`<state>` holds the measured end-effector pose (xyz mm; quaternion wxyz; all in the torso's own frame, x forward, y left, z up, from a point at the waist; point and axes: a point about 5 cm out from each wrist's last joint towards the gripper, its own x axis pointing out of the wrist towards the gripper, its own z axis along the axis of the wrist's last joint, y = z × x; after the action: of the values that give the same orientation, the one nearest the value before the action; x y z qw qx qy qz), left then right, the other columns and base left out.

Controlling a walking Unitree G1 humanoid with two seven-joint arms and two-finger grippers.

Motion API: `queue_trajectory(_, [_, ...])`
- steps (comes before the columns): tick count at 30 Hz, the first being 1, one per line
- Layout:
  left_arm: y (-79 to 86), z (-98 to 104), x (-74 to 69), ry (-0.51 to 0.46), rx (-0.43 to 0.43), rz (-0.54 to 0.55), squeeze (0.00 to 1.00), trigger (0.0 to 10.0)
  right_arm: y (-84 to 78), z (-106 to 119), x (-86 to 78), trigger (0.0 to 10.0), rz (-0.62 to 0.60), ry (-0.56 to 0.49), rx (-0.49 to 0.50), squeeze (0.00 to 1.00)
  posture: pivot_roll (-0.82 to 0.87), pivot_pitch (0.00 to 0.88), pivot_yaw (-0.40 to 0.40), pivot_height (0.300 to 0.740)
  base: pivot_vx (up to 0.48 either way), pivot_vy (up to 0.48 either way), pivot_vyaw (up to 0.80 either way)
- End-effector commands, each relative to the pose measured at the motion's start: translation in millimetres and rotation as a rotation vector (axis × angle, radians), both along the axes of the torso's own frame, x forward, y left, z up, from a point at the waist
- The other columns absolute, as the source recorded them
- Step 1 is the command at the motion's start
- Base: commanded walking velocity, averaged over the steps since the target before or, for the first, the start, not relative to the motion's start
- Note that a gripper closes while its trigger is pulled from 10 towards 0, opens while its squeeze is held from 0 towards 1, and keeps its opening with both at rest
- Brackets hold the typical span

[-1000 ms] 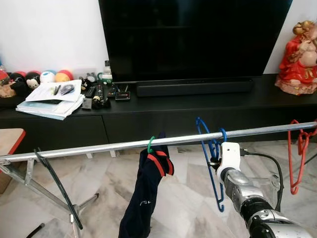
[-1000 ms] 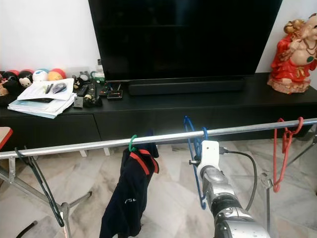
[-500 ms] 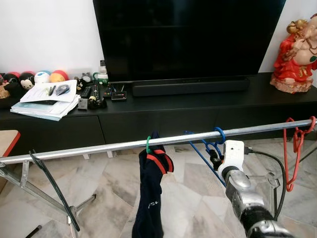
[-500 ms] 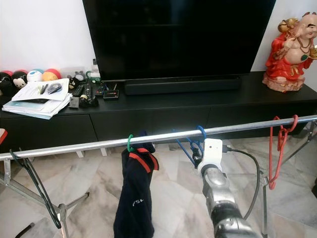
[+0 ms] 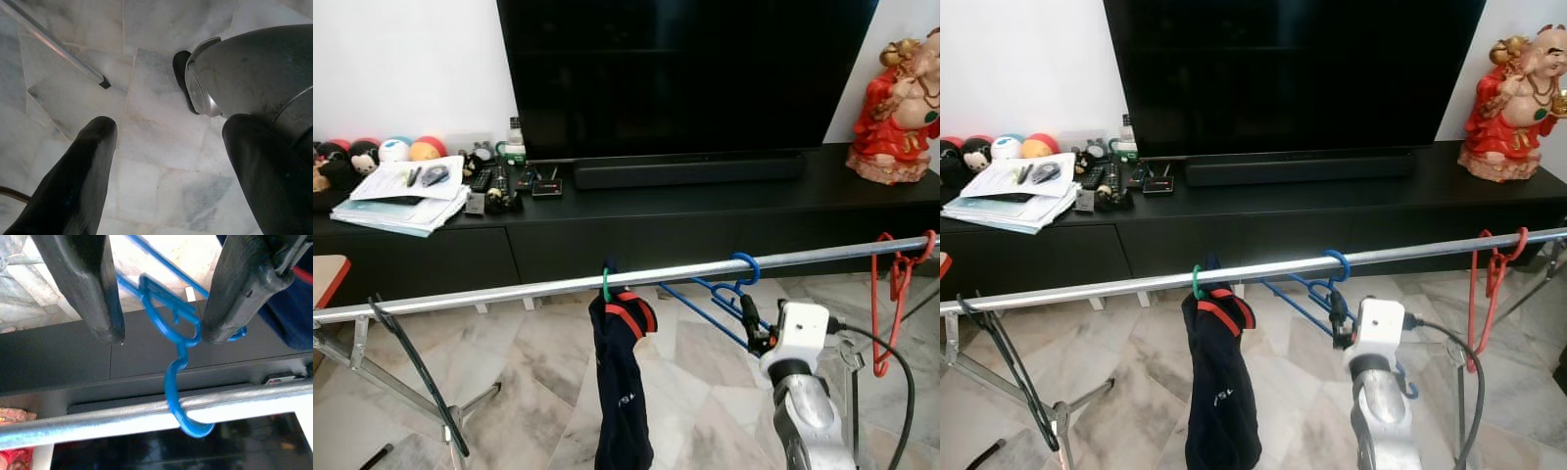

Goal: Hang hanger

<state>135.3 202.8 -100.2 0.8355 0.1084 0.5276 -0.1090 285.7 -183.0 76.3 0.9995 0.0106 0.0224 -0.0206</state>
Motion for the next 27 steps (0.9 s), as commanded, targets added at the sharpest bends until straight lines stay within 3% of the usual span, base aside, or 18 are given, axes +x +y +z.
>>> queue_trajectory(1, [-5.9,-1.8,-2.7,0.007,-0.016,-0.002,0.00,10.0,5.8,6.4,-6.0,10.0,0.045,-0.030,-0.008,0.00,0.11,0.017,-0.010,0.740,0.000,0.000,0.00])
queue_trajectory(7, [0.3,-2.6,-9.2,0.004,-0.008,0.011,0.00,10.0,9.2,-6.3,-20.0,10.0,0.050,0.030,-0.008,0.00,0.11,0.014,-0.012,0.740,0.000,0.000,0.00])
queue_trajectory(13, [0.9,-2.8,-10.1,-0.002,0.001,0.019,0.00,10.0,10.3,-34.7,-38.2,10.0,0.032,0.149,0.022,0.00,0.11,0.007,-0.017,0.740,0.000,0.000,0.00])
queue_trajectory(19, [4.3,-2.6,-11.4,-0.001,0.013,0.012,0.00,10.0,5.1,-72.5,-55.3,10.0,0.004,0.319,0.034,0.00,0.10,0.000,-0.015,0.740,0.000,0.000,0.00])
queue_trajectory(27, [5.1,-0.2,-5.2,-0.020,0.009,-0.001,0.00,10.0,3.9,-135.1,-80.3,10.0,-0.024,0.668,0.044,0.00,0.09,0.000,-0.003,0.740,0.000,0.000,0.00])
